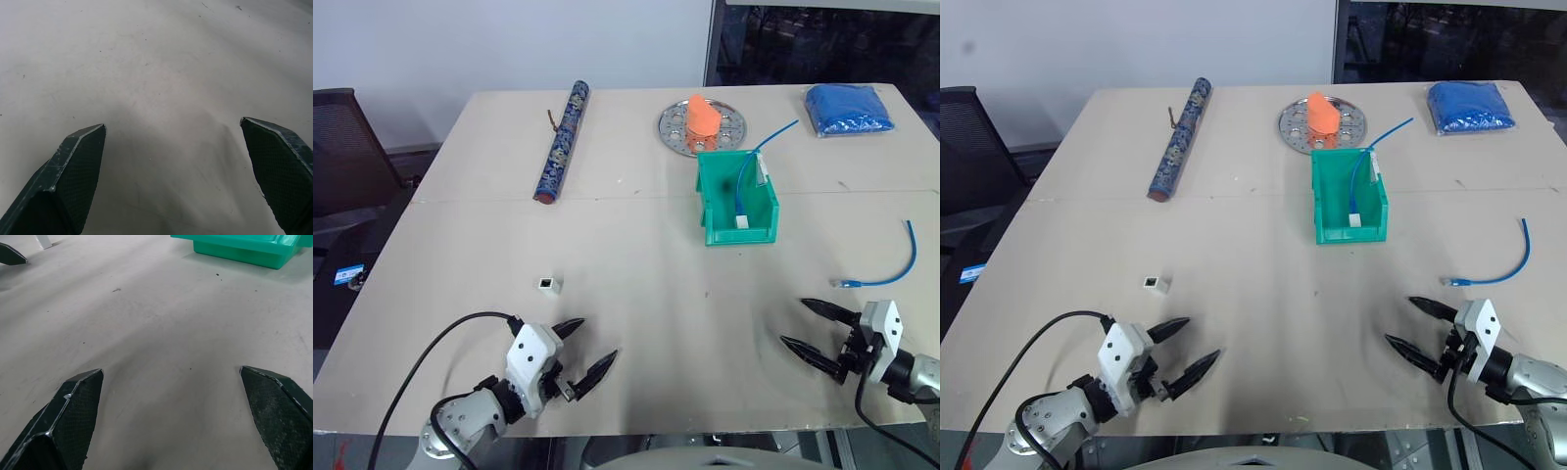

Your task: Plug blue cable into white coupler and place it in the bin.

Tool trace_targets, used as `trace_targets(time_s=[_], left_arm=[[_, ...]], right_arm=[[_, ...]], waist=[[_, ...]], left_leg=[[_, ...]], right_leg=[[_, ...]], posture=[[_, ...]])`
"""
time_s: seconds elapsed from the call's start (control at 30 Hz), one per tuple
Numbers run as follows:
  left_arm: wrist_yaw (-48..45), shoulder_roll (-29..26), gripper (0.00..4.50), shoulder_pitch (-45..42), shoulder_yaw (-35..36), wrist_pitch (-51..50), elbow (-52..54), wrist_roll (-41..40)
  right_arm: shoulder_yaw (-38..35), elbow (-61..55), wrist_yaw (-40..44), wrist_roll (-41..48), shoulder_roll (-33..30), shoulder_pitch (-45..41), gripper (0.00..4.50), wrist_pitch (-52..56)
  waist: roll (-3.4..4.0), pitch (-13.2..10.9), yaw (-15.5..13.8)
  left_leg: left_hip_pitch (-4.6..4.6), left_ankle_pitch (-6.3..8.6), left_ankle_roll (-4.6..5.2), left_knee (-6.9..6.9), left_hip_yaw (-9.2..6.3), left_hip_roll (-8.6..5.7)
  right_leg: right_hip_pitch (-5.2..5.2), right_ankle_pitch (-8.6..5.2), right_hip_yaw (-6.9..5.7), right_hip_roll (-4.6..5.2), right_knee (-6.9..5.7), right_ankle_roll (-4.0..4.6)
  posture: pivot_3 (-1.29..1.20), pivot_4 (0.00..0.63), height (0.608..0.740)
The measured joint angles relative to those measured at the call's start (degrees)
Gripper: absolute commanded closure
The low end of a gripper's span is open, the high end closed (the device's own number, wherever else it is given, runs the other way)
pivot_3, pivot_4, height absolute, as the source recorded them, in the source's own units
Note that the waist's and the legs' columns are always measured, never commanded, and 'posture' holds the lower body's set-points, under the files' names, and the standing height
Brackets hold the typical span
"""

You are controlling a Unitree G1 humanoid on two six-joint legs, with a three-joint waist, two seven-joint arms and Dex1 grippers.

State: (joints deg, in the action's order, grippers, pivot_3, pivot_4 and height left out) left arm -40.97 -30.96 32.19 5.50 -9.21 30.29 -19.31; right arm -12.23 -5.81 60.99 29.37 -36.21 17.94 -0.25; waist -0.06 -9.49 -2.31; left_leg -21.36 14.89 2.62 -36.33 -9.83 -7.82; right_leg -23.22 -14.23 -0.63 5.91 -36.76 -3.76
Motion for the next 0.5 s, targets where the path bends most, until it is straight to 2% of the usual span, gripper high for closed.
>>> trace_targets(time_s=[0.5], left_arm=[[-0.62, -0.9, 0.0, -5.81, -0.05, -1.7, -0.95, -0.48]], right_arm=[[-2.34, 2.85, 0.41, -1.7, -0.89, -0.74, 0.1, -2.61]], waist=[[0.0, 0.01, 0.0]], left_leg=[[0.0, -0.02, 0.02, -0.08, 0.05, 0.01]], right_leg=[[-0.01, 0.02, 0.03, -0.02, -0.05, 0.01]], posture=[[0.0, 0.15, 0.74]])
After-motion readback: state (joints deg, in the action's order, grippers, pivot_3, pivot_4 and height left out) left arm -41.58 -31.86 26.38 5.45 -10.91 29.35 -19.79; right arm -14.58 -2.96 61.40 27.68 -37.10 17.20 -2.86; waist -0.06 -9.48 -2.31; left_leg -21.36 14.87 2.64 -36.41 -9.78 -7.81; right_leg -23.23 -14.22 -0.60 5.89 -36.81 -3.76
